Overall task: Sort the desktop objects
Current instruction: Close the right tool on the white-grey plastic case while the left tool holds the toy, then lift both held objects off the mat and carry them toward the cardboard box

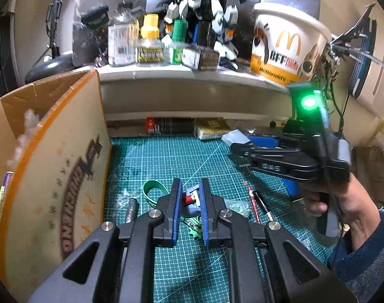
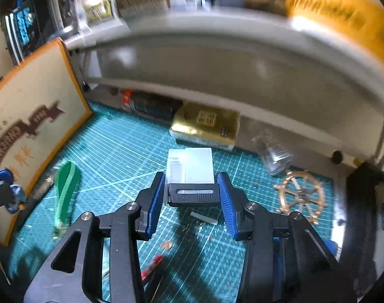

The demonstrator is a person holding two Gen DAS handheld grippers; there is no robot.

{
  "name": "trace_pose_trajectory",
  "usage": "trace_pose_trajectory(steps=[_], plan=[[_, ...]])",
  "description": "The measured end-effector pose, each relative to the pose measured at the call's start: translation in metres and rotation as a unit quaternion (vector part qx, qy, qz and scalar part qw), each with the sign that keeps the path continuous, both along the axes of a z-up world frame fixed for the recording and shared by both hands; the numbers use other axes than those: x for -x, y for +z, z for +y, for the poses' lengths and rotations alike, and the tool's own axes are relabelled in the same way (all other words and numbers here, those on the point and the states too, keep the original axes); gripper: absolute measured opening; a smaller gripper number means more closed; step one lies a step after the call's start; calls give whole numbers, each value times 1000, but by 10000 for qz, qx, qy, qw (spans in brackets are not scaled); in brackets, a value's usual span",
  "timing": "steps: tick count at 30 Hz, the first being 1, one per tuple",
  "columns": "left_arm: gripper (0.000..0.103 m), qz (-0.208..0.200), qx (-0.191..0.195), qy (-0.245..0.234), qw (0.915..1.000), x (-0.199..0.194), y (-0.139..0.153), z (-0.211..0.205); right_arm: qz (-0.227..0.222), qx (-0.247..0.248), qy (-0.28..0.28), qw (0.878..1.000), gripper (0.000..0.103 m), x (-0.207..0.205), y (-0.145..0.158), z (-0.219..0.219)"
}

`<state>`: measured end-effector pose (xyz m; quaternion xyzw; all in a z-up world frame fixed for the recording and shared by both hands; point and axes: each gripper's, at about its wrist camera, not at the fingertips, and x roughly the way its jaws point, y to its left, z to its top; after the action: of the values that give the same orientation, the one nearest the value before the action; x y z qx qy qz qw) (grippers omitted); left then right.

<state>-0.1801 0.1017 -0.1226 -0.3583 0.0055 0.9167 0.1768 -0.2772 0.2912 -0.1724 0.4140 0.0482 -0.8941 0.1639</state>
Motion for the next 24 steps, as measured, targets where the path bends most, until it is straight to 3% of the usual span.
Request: trace_pose_trajectory(steps=[15,19,24], plan=[[13,600,-746,-268,9950,-63,68,-38,1452,192,-44,9892,40,-131,134,2],[13,914,-668,-235,9933,-87,87,-41,1775,318,-82,9836,40,-173,162,-4],[13,1485,-284,77,9885,-118,113,-36,2118,466,-155,9761,40,-224,187,0]])
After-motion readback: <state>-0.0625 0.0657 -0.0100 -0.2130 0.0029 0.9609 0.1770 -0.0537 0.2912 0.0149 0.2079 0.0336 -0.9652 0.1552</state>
